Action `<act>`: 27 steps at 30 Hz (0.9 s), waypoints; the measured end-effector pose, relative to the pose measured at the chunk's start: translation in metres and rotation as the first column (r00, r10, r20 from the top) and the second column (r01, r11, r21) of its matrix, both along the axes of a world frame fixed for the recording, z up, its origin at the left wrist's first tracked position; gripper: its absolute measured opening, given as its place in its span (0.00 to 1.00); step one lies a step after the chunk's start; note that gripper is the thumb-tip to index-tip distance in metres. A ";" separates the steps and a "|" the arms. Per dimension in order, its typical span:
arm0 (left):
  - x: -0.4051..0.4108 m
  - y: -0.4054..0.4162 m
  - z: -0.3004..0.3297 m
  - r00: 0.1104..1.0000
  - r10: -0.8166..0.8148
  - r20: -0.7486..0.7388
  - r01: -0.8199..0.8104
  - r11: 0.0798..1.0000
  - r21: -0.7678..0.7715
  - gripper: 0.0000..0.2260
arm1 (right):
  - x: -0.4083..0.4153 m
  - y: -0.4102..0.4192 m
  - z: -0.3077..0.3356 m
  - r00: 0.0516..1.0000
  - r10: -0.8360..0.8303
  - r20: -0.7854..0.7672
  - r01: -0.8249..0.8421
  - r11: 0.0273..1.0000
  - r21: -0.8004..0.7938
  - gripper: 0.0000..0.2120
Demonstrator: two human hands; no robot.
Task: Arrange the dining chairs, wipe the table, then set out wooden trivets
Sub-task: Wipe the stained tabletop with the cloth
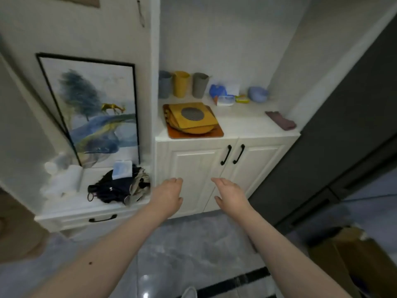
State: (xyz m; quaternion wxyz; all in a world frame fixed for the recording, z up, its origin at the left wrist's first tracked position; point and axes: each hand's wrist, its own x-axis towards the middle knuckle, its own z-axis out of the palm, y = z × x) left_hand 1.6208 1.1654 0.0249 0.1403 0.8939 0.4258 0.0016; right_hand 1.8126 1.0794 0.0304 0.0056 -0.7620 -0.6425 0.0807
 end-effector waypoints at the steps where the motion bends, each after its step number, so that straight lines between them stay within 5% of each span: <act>1: 0.020 0.006 0.003 0.999 -0.038 0.007 0.038 0.999 -0.003 0.23 | 0.017 0.002 0.002 1.000 -0.015 0.001 0.015 1.000 0.005 0.28; 10: 0.223 0.044 0.049 0.952 -0.249 0.177 0.246 0.968 0.037 0.22 | 0.181 0.000 0.047 0.973 -0.225 0.053 0.218 0.970 0.110 0.27; 27: 0.459 0.151 0.063 0.817 -0.516 0.256 0.517 0.853 0.070 0.20 | 0.348 0.068 0.058 0.807 -0.584 -0.093 0.590 0.791 0.162 0.25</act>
